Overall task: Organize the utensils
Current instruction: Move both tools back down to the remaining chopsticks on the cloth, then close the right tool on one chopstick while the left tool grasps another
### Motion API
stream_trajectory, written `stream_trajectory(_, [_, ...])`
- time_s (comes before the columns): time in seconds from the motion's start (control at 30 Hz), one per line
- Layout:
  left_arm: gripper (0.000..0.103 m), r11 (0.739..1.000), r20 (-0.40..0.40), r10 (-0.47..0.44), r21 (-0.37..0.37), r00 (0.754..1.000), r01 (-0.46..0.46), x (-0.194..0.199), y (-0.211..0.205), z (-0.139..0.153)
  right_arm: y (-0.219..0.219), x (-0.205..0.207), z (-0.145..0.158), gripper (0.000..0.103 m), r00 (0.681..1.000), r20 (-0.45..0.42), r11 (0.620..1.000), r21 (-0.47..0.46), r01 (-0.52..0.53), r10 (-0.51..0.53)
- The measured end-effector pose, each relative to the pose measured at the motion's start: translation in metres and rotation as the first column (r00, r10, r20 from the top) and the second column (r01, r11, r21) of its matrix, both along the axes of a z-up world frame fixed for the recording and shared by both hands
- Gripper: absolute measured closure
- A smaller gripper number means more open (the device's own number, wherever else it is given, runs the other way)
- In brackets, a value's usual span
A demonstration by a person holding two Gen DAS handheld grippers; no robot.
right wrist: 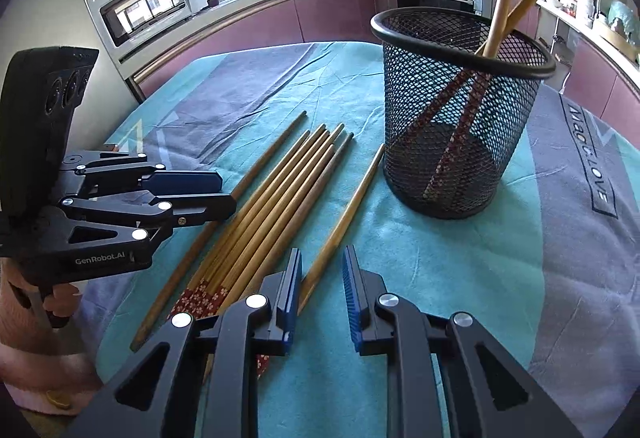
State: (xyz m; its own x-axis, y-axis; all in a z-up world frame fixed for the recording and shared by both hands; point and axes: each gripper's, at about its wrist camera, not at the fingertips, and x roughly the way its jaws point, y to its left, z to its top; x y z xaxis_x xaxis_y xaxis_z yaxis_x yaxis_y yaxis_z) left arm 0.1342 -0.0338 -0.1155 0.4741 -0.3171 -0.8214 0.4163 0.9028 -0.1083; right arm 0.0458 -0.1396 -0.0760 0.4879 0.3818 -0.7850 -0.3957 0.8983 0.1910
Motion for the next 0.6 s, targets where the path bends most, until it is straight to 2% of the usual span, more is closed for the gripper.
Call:
stream_trajectory(0.23, [0.074, 0.999, 0.021, 0.037, 0.031, 0.999, -0.038, 0.019, -0.007, -0.001, 0.006, 0.009, -0.002, 0.084, 0.999, 0.030, 1.000, -0.021, 0.017, -0.016])
stream_trajectory(0.3, [0.074, 0.998, 0.028, 0.045, 0.043, 0.999, -0.046, 0.021, -0.011, -0.002, 0.003, 0.012, -0.002, 0.088, 0.999, 0.026, 1.000, -0.012, 0.022, -0.022])
stream_trajectory(0.33, [0.075, 0.998, 0.032, 0.050, 0.047, 0.998, -0.052, 0.021, -0.012, -0.002, 0.001, 0.012, -0.002, 0.090, 0.999, 0.024, 1.000, -0.007, 0.027, -0.027])
stream_trajectory(0.47, [0.090, 0.997, 0.031, 0.066, 0.040, 0.997, -0.068, 0.016, -0.010, -0.002, -0.010, 0.014, -0.002, 0.096, 0.999, -0.004, 0.999, 0.035, 0.037, -0.037])
stream_trajectory(0.57, [0.091, 0.997, 0.023, 0.076, 0.025, 0.997, -0.077, 0.013, -0.007, -0.001, -0.013, 0.013, -0.001, 0.097, 0.999, -0.006, 0.999, 0.023, 0.038, -0.038])
stream_trajectory(0.6, [0.089, 0.997, 0.023, 0.077, 0.030, 0.997, -0.078, 0.014, -0.007, -0.001, -0.013, 0.014, -0.001, 0.097, 0.999, -0.005, 0.999, 0.014, 0.034, -0.034])
